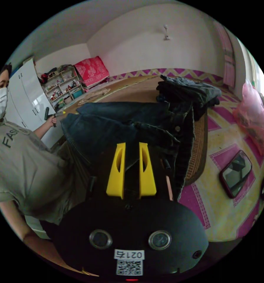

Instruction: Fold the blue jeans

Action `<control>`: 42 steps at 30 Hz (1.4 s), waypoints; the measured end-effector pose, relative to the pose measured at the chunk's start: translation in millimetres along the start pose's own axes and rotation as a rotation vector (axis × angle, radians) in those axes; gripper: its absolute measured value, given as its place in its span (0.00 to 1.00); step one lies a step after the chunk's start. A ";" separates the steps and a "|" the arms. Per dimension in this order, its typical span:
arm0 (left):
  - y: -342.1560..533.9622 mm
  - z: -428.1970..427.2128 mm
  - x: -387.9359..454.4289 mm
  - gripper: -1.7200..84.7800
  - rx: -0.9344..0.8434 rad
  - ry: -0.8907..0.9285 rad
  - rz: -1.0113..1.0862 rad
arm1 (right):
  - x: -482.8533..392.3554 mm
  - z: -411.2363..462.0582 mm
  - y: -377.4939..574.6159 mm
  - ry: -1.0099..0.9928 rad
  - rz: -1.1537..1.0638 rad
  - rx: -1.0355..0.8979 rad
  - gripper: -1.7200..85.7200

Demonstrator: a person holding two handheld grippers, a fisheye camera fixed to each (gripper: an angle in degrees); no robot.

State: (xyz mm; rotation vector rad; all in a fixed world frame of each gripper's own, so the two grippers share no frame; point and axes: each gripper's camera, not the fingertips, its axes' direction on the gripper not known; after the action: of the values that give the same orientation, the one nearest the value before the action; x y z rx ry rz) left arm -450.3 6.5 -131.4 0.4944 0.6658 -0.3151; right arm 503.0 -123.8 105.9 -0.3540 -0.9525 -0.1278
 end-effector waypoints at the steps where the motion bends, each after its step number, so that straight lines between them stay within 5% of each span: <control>1: -11.7 -20.2 2.1 0.01 0.128 0.038 0.049 | 1.5 4.9 1.4 0.003 0.001 -0.017 0.10; 3: -20.9 -31.0 -7.7 0.01 0.170 -0.003 0.030 | 3.5 10.6 6.0 0.021 0.013 -0.023 0.10; 7: 1.5 28.5 -51.2 0.02 -0.253 -0.043 -0.118 | 6.4 24.3 20.3 0.090 0.039 -0.043 0.09; 14: 17.6 55.0 -42.5 0.14 -0.376 -0.029 -0.129 | 4.8 33.3 36.8 0.098 0.079 0.009 0.09; 21: 3.8 77.9 -55.6 0.03 -0.402 0.118 -0.240 | 11.9 42.8 45.6 0.069 0.123 0.040 0.09; 26: -43.4 17.6 -13.9 0.01 -0.034 0.247 -0.007 | 9.6 51.5 46.2 0.082 0.120 0.029 0.09; 32: -7.3 94.2 -56.6 0.01 -0.455 0.009 -0.148 | 9.9 61.9 51.3 0.079 0.133 0.049 0.08; 42: 13.4 28.5 -71.7 0.02 -0.318 -0.023 -0.174 | -8.3 85.8 54.7 0.220 0.044 0.059 0.06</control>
State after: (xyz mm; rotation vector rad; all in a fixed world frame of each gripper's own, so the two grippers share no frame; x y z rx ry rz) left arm -483.6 11.3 -60.7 0.1292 0.7231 -0.3696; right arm 446.0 -42.8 131.3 -0.2995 -0.7290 -0.0959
